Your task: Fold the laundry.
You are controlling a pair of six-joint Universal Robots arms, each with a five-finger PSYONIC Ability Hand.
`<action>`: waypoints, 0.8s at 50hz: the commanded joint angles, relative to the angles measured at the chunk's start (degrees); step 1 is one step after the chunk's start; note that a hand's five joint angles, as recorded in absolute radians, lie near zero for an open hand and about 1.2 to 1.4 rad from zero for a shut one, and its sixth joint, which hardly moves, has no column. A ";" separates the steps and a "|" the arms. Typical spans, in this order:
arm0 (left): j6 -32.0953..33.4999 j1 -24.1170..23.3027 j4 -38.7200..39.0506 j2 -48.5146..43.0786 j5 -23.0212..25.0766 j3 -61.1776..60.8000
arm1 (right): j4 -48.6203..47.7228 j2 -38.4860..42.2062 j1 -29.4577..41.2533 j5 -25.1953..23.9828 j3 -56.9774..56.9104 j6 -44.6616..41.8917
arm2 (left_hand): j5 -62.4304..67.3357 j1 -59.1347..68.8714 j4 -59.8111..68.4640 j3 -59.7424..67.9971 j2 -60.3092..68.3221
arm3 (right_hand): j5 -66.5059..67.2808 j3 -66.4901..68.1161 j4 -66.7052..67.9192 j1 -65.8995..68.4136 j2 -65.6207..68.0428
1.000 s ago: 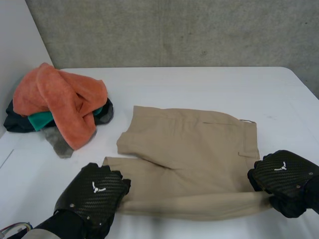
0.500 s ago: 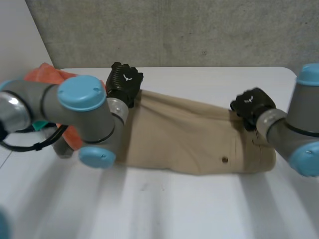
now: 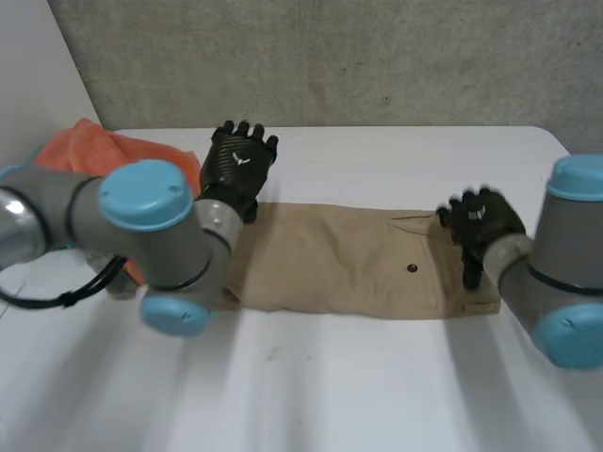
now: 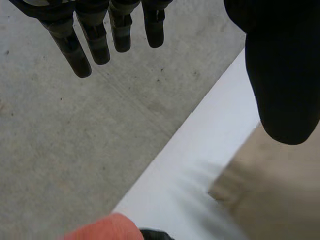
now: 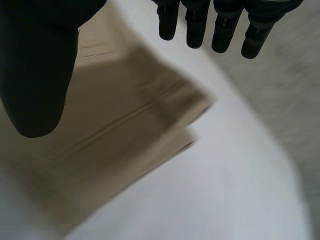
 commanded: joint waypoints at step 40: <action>-8.28 0.73 -0.28 19.91 -0.48 -20.36 | -16.79 5.26 26.31 -14.89 1.89 -29.71 | -2.84 -1.04 -1.64 -2.25 -1.85 | 67.26 67.82 67.71 66.90 67.97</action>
